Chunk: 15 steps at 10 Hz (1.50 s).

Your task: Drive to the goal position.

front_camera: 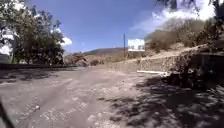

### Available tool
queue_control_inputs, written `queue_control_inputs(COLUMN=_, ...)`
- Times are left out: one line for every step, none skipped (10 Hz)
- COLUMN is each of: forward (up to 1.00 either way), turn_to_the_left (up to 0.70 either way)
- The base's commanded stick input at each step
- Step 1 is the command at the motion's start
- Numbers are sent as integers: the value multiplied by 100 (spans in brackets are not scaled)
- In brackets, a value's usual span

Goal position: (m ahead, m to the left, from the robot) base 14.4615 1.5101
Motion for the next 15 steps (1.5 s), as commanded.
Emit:
queue_control_inputs(forward=70, turn_to_the_left=0)
queue_control_inputs(forward=70, turn_to_the_left=0)
queue_control_inputs(forward=70, turn_to_the_left=0)
queue_control_inputs(forward=70, turn_to_the_left=0)
queue_control_inputs(forward=70, turn_to_the_left=0)
queue_control_inputs(forward=70, turn_to_the_left=0)
queue_control_inputs(forward=70, turn_to_the_left=0)
queue_control_inputs(forward=70, turn_to_the_left=0)
queue_control_inputs(forward=70, turn_to_the_left=0)
queue_control_inputs(forward=70, turn_to_the_left=0)
queue_control_inputs(forward=70, turn_to_the_left=0)
queue_control_inputs(forward=70, turn_to_the_left=0)
queue_control_inputs(forward=70, turn_to_the_left=0)
queue_control_inputs(forward=70, turn_to_the_left=0)
queue_control_inputs(forward=70, turn_to_the_left=0)
